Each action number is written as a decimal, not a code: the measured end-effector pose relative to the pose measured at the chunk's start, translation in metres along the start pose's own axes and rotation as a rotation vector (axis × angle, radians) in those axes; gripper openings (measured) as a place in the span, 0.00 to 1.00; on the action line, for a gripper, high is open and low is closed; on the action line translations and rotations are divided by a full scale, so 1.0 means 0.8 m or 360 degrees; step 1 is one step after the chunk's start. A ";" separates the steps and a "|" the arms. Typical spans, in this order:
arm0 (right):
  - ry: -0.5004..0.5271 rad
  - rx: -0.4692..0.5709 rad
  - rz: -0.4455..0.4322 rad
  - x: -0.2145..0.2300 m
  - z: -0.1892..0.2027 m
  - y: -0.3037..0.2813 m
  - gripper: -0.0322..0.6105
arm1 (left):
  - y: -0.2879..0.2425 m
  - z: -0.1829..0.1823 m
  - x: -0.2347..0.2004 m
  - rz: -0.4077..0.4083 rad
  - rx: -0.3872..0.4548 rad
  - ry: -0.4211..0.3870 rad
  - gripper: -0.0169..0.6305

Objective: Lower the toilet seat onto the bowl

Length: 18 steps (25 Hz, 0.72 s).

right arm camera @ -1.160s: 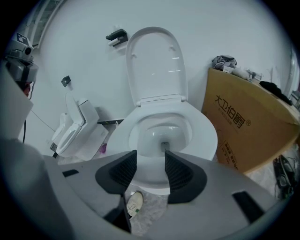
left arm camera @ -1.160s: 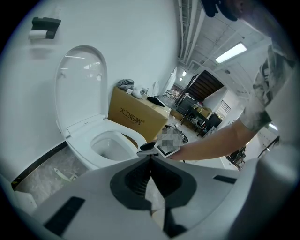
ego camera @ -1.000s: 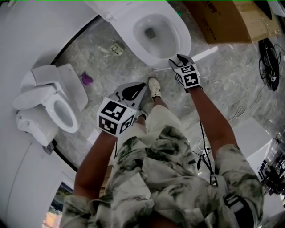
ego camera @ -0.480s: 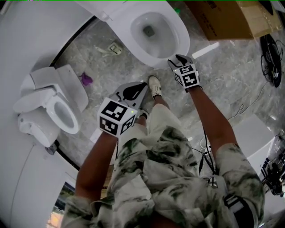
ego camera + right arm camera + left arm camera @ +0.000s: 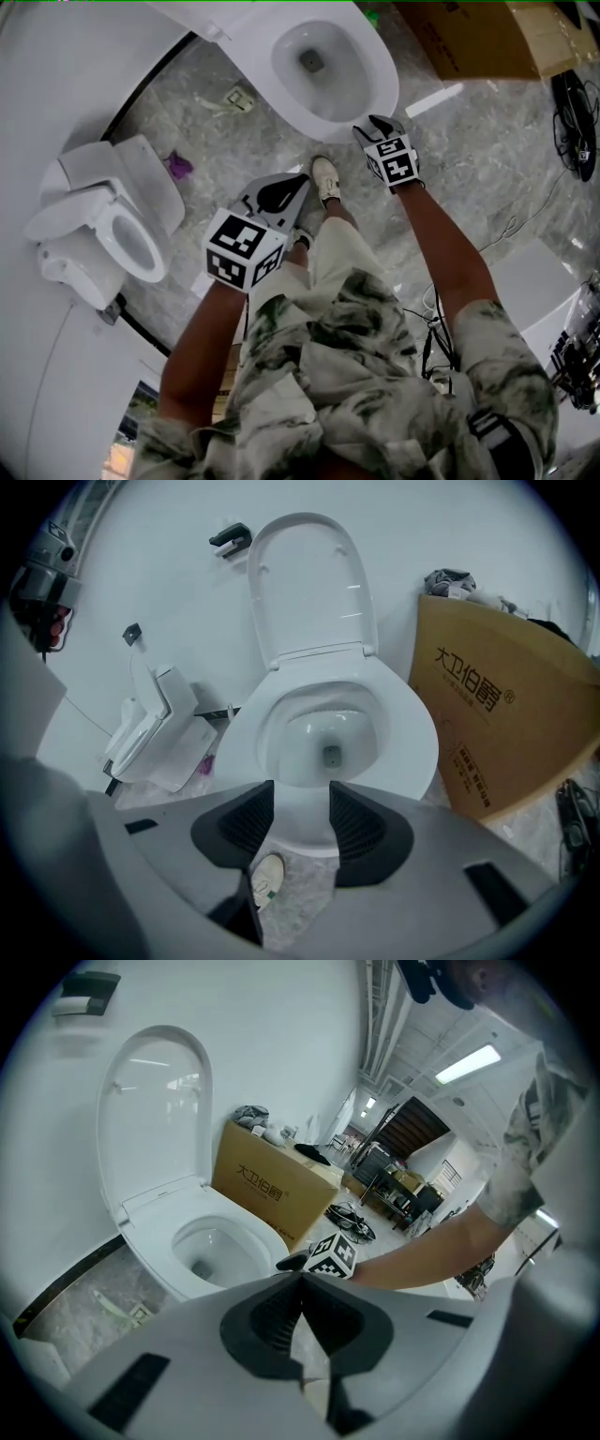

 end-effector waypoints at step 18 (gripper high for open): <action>0.0115 -0.0012 -0.0023 0.005 0.052 -0.056 0.36 | -0.032 0.043 -0.022 -0.0011 -0.0038 0.0056 0.06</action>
Point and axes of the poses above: the fingertips, and each gripper's own axes: y backward along the fingers, x to its right, z out of its underside, the point moved 5 cm from there along y, backward along the fingers, and after that the axes turned 8 degrees about z, right-handed, at the moved point
